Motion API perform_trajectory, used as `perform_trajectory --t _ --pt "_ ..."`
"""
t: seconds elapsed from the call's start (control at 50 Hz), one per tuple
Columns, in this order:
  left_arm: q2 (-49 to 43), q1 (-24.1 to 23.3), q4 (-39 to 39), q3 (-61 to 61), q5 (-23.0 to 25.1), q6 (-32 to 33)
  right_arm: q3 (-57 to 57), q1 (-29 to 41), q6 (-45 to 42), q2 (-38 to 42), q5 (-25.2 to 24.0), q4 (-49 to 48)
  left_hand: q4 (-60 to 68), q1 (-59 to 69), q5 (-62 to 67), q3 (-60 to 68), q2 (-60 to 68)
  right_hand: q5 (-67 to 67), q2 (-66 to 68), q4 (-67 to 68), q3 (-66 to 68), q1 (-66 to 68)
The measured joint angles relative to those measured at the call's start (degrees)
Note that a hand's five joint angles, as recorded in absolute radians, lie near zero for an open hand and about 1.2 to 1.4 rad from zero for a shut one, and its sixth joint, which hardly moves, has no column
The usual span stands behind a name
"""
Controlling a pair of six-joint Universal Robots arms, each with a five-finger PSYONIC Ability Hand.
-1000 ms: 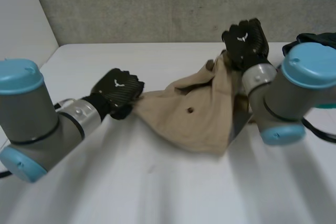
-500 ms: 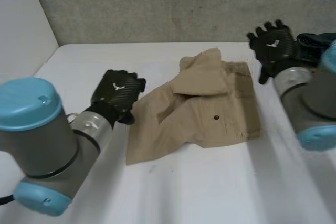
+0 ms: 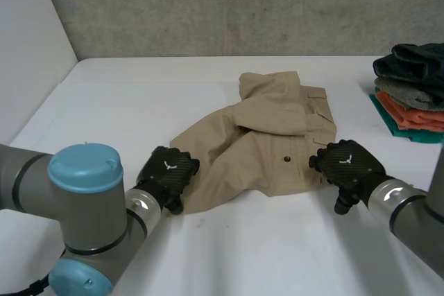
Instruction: Fold the laundry.
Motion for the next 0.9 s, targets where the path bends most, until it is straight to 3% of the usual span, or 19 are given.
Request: perform_trajectory --t 0.18,0.3,0.4,0.6,0.72,0.86,0.9 --pt "-1.7 -0.3 -0.3 0.9 0.0 1.8 -2.5 0.3 -0.3 8.2 0.4 -9.6 9.2 9.0 9.2 8.4 8.6 13.8 15.3 14.2 14.4 14.6" --pt "-2.5 -0.8 -1.2 1.4 0.0 2.1 -4.0 0.0 -0.4 10.1 0.5 -11.5 27.9 27.3 27.6 26.9 27.4 38.9 41.1 39.8 40.1 37.0" --pt "-2.8 -1.2 -1.8 1.6 0.0 2.2 -4.1 -0.2 -0.3 10.0 0.4 -11.9 38.6 35.4 37.8 37.3 37.7 41.1 42.7 43.6 42.2 38.1" --pt "-1.8 -1.8 -2.1 2.3 -0.6 2.2 -4.1 -0.3 0.0 9.6 0.3 -11.9 39.6 35.4 37.9 38.3 38.8 41.1 42.7 43.8 42.2 38.1" --pt "3.4 -1.5 -2.0 2.3 -1.0 2.0 -4.7 -0.4 -0.2 8.3 0.7 -11.2 39.6 35.4 37.9 38.3 38.8 41.1 42.7 43.8 42.2 38.1" --pt "13.9 -1.4 -1.4 4.3 -1.0 1.5 -8.0 -0.5 0.7 -1.6 1.4 -7.8 39.6 35.4 37.9 38.4 38.9 41.5 42.7 43.9 42.2 38.1" --pt "19.6 -1.5 -0.9 8.1 -1.1 1.0 -12.6 -0.4 2.3 -8.6 2.3 -4.8 39.7 35.4 37.9 38.5 38.9 41.6 42.7 43.9 43.3 38.1"
